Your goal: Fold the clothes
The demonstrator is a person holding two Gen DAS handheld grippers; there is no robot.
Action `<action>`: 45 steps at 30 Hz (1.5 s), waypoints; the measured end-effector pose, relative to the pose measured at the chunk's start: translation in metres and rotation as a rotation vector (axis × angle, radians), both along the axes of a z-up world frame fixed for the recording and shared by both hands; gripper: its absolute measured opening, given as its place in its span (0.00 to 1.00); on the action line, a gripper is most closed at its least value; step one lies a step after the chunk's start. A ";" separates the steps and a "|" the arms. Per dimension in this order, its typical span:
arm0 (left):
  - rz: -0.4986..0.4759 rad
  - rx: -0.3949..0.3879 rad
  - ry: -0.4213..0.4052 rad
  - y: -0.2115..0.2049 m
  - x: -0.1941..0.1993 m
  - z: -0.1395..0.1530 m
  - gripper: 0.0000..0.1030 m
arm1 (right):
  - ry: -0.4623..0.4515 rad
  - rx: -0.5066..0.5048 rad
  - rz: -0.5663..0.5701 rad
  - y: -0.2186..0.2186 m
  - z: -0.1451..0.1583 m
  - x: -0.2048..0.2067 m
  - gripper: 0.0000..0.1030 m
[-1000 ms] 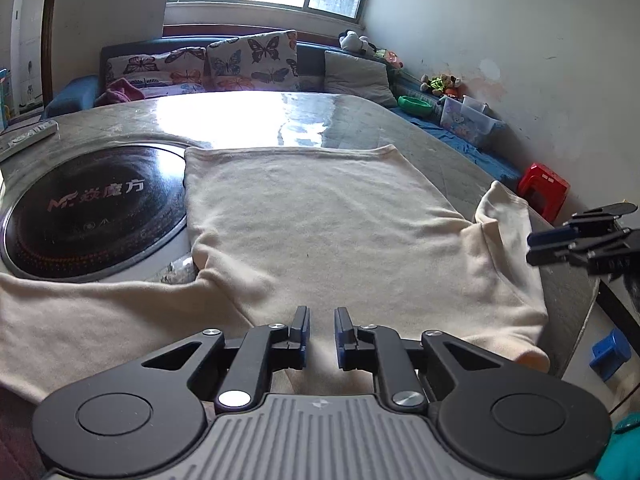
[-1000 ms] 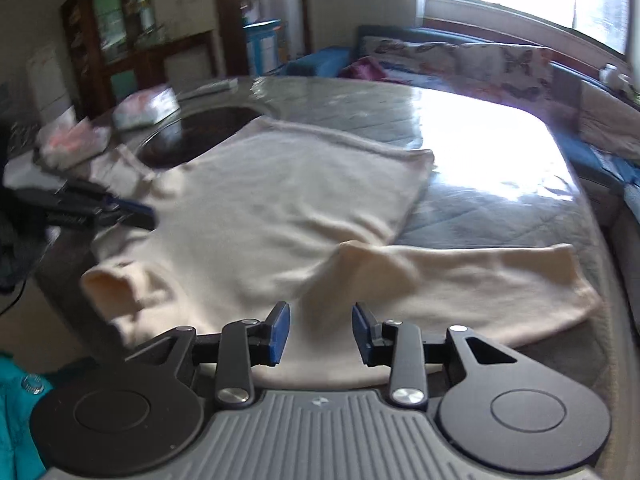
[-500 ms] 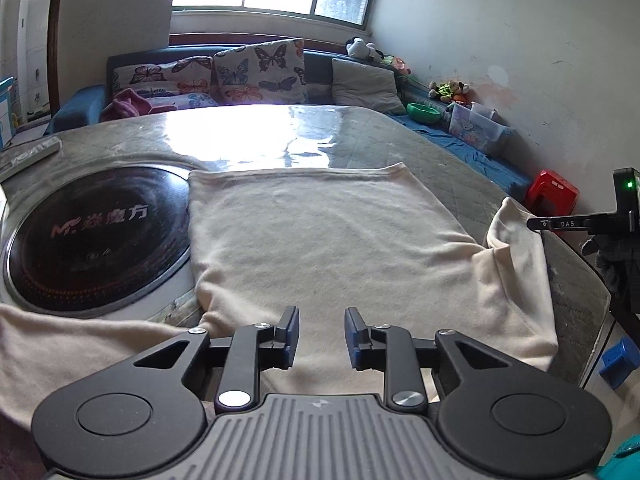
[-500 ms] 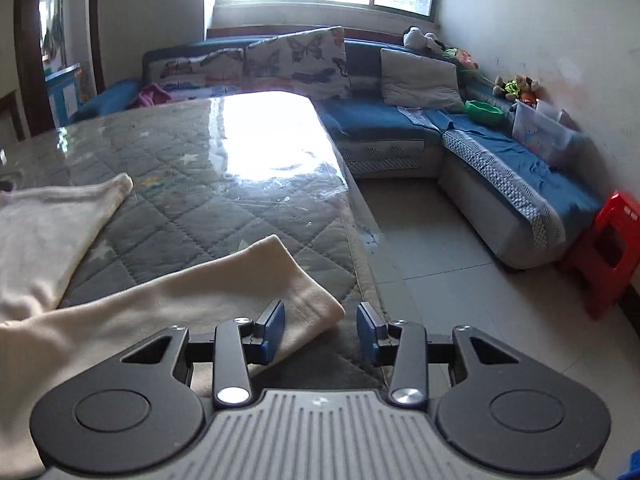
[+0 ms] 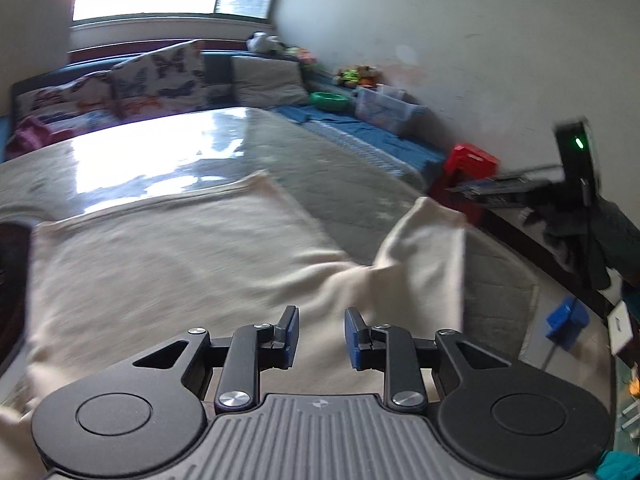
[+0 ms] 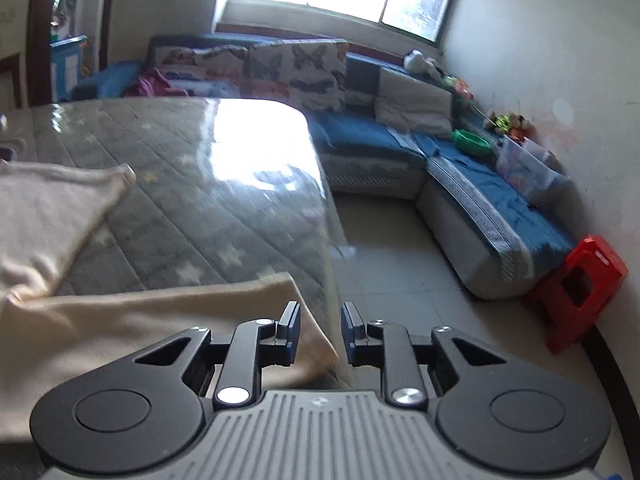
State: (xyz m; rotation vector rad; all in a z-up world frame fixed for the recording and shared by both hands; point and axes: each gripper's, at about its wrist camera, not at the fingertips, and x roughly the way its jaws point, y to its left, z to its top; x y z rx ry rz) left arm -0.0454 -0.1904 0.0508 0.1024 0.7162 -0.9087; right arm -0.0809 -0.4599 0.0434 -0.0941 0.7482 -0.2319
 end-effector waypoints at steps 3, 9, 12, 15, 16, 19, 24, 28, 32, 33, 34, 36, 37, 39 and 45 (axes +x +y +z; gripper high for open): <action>-0.057 -0.004 -0.005 -0.027 -0.002 -0.002 0.27 | -0.011 0.082 0.120 0.016 0.014 0.020 0.22; -0.105 -0.014 0.065 -0.051 0.005 -0.017 0.27 | 0.021 0.163 0.310 0.047 0.016 0.071 0.21; -0.113 -0.027 0.114 -0.055 0.011 -0.025 0.27 | 0.040 0.187 0.355 0.057 0.013 0.094 0.21; -0.128 -0.032 0.136 -0.057 0.011 -0.028 0.27 | 0.060 0.192 0.393 0.068 0.007 0.119 0.21; -0.130 -0.032 0.138 -0.057 0.011 -0.028 0.27 | 0.072 0.195 0.406 0.072 0.004 0.129 0.21; -0.129 -0.039 0.146 -0.056 0.010 -0.027 0.27 | 0.102 0.217 0.419 0.078 -0.007 0.153 0.21; -0.101 -0.066 0.111 -0.046 0.012 -0.016 0.27 | 0.123 0.246 0.433 0.083 -0.021 0.173 0.21; -0.087 -0.056 0.141 -0.044 0.021 -0.022 0.27 | 0.127 0.242 0.440 0.085 -0.029 0.185 0.13; -0.119 -0.052 0.170 -0.049 0.020 -0.026 0.28 | 0.091 0.184 0.458 0.095 -0.028 0.190 0.07; -0.125 -0.054 0.172 -0.050 0.020 -0.027 0.28 | 0.087 0.173 0.467 0.098 -0.029 0.192 0.07; -0.128 -0.056 0.168 -0.049 0.020 -0.028 0.28 | 0.087 0.165 0.476 0.101 -0.030 0.194 0.07; -0.129 -0.061 0.171 -0.050 0.021 -0.029 0.28 | 0.079 0.157 0.474 0.104 -0.033 0.197 0.07; -0.128 -0.064 0.175 -0.051 0.021 -0.030 0.28 | 0.074 0.153 0.475 0.104 -0.033 0.198 0.07; -0.124 -0.067 0.176 -0.051 0.022 -0.030 0.28 | 0.070 0.154 0.474 0.104 -0.033 0.199 0.09; -0.088 -0.089 0.145 -0.044 0.018 -0.023 0.30 | 0.051 0.180 0.452 0.096 -0.020 0.193 0.16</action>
